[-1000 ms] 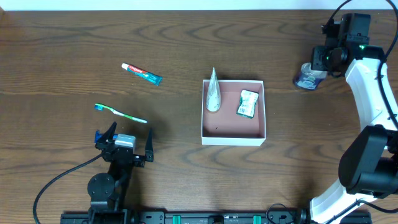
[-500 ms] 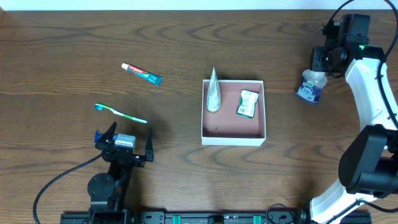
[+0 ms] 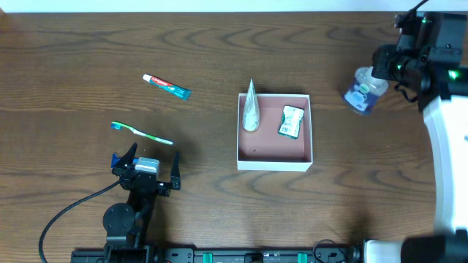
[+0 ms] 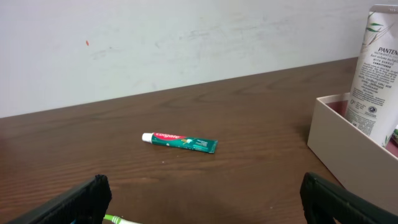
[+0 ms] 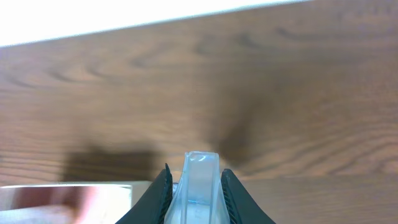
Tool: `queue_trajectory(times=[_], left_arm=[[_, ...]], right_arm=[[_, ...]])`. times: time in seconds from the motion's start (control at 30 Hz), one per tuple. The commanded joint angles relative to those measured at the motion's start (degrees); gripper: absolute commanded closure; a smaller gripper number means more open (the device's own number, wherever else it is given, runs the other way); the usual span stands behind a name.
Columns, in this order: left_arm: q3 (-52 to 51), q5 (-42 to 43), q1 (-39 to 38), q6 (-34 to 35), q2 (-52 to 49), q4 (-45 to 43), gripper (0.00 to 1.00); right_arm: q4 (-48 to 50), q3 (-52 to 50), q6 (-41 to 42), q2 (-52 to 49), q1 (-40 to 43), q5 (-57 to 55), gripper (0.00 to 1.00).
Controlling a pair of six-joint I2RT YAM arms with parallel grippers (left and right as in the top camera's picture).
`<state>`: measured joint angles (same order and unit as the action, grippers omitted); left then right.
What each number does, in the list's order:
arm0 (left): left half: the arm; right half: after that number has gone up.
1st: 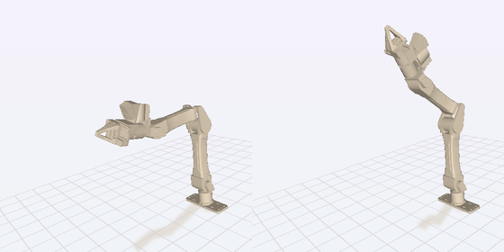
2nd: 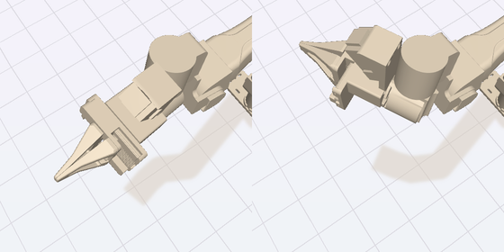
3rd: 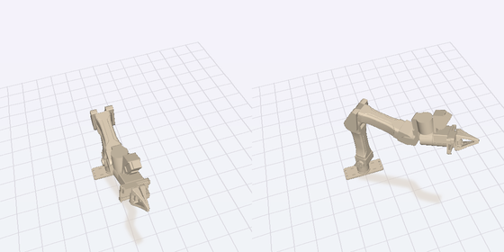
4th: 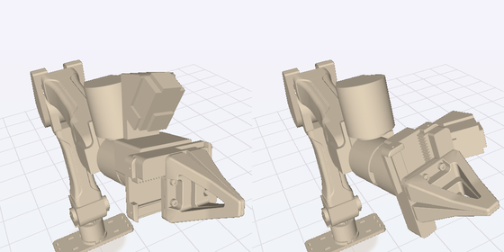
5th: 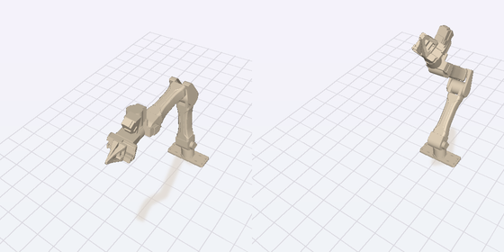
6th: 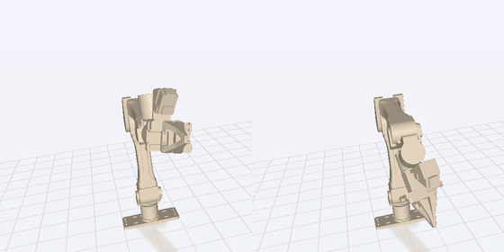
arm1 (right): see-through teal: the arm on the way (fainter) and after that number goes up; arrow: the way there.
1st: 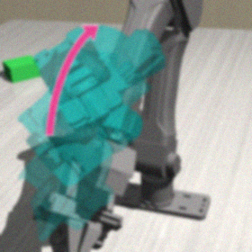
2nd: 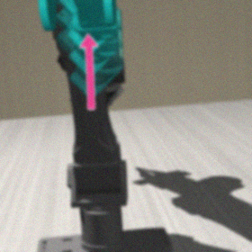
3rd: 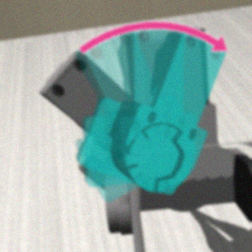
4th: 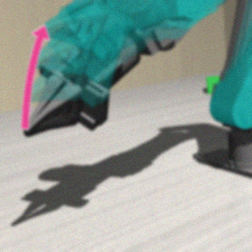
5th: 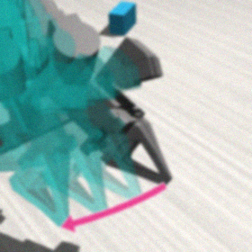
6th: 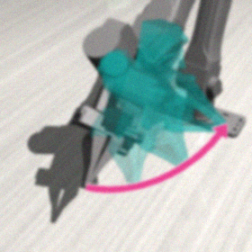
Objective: Pack container
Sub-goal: 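Lift the soap pump bottle and carry it over the box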
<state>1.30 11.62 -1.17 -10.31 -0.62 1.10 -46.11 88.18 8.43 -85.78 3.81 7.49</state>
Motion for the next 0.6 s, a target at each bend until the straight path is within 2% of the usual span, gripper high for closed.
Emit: queue_trajectory(times=[0.0,0.17,0.3,0.57], left_arm=[[-1.07,0.61,0.28,0.48,0.28,1.81,0.02],[-1.07,0.61,0.28,0.48,0.28,1.81,0.02],[-1.07,0.61,0.28,0.48,0.28,1.81,0.02],[-1.07,0.61,0.28,0.48,0.28,1.81,0.02]], right_arm=[[-0.35,1.88,8.94,4.74,-4.26,1.20,0.86],[-2.69,1.88,21.11,7.45,-13.07,-9.16,0.89],[-4.33,1.75,26.97,7.21,-19.28,-16.09,0.91],[-4.07,1.66,28.79,5.70,-29.88,-25.05,0.88]])
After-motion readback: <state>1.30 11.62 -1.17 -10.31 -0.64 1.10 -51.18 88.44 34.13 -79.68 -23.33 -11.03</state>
